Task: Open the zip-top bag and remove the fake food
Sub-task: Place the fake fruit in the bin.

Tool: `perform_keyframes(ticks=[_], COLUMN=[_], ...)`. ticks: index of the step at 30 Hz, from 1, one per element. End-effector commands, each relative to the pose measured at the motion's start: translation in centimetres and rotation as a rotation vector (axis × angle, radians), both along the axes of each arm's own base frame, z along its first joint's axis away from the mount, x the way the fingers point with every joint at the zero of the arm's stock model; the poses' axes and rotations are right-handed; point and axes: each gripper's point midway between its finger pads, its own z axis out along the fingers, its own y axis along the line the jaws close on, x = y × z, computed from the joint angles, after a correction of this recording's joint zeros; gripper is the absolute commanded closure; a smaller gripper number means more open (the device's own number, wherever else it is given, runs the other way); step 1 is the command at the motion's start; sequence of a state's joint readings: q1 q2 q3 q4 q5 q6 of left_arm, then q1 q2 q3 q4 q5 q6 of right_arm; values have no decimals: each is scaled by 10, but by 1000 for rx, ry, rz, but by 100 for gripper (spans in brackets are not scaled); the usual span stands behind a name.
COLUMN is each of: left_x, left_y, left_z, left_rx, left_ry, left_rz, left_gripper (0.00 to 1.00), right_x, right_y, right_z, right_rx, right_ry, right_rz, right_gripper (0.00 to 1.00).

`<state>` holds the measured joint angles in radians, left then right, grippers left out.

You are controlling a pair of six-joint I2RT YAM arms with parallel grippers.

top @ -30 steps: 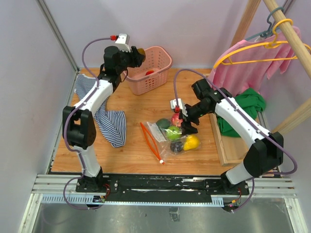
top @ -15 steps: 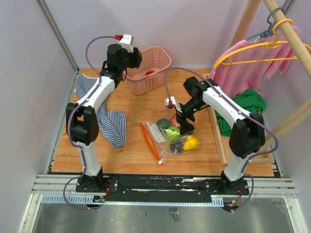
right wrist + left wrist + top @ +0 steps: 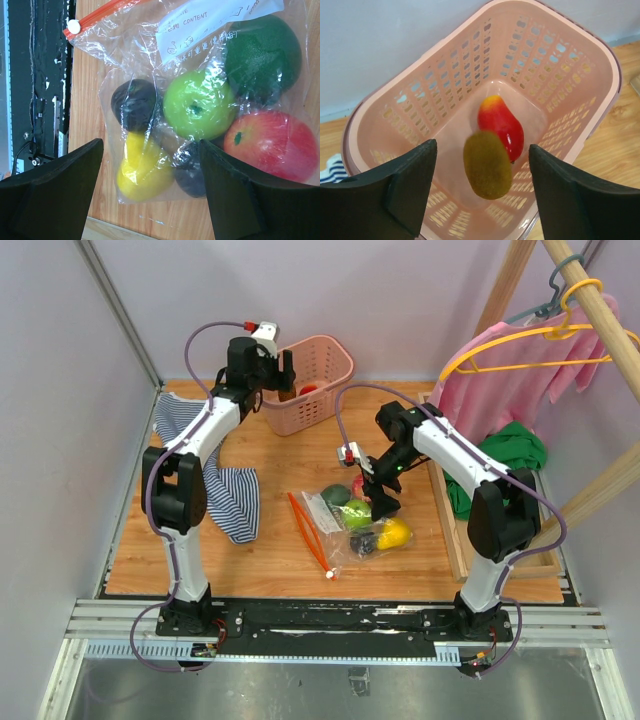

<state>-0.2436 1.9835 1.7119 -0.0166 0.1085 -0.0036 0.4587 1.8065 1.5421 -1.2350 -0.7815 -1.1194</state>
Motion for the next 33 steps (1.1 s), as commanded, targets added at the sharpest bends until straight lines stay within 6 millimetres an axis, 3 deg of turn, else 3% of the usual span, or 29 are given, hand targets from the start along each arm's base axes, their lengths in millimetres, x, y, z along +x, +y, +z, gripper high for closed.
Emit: perform_keyframes(ticks=[1,33], left_x=[6,-2], left_y=[9,7], left_z=[10,16], left_rx=[13,9], left_ry=[-21,-36], left_rz=[38,12], left_gripper=[20,18], right_x=[-5,-4], right_y=[-1,-1], right_z=[2,3], right_rx=[-8,-8], right_ry=[2,-3], right_rz=[17,17], right_gripper=[22,22])
